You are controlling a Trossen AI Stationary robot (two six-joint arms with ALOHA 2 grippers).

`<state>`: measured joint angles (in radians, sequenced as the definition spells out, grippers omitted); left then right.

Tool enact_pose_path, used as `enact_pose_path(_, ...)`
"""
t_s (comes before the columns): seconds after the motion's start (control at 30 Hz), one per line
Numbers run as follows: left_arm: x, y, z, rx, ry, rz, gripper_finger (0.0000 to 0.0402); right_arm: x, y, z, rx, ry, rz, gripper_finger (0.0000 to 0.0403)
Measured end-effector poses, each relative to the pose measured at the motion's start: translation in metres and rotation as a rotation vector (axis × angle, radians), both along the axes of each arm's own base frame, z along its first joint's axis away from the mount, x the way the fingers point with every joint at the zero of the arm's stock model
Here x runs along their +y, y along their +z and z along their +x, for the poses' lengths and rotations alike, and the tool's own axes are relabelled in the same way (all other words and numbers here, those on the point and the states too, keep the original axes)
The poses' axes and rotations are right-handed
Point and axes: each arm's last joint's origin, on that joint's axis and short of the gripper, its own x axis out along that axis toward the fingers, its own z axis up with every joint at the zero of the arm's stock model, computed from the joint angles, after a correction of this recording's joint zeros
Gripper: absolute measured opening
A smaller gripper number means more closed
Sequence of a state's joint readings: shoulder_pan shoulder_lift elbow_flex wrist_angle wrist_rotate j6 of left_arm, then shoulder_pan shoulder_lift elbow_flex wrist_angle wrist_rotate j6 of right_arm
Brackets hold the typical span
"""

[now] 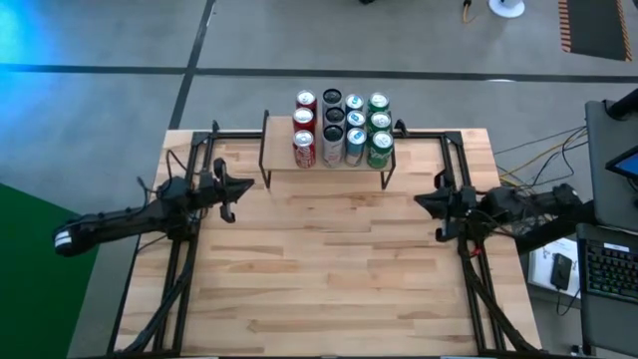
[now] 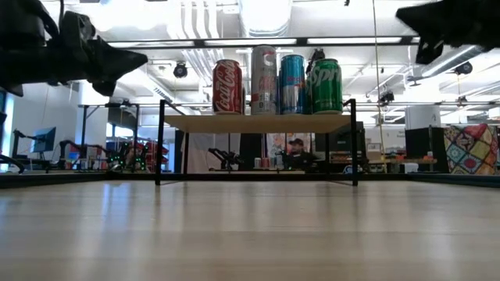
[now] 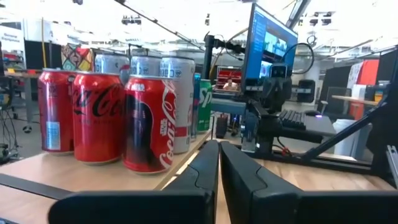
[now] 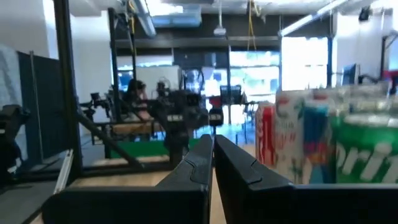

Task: Place canned beverage on shelf
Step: Return to Home Position

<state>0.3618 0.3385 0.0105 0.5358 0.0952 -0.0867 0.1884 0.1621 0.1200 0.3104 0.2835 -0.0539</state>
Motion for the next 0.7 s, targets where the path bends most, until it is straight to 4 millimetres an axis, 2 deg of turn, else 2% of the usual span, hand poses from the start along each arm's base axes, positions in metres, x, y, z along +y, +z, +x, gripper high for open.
enact_pose_path(0.27,-0.003,-0.007,-0.008,0.075,0.004,-0.003,0.0,-0.013,-0.016,0.012,0.106,-0.045,0.099,0.0008)
enact_pose_path(0.5,-0.007,-0.01,-0.018,0.085,-0.003,0.037,0.0,-0.013,-0.028,0.002,0.061,-0.025,0.108,0.0008)
enact_pose_path(0.7,-0.009,-0.014,-0.018,0.132,-0.037,0.044,0.0,-0.013,-0.037,-0.004,0.103,-0.034,0.121,0.0008)
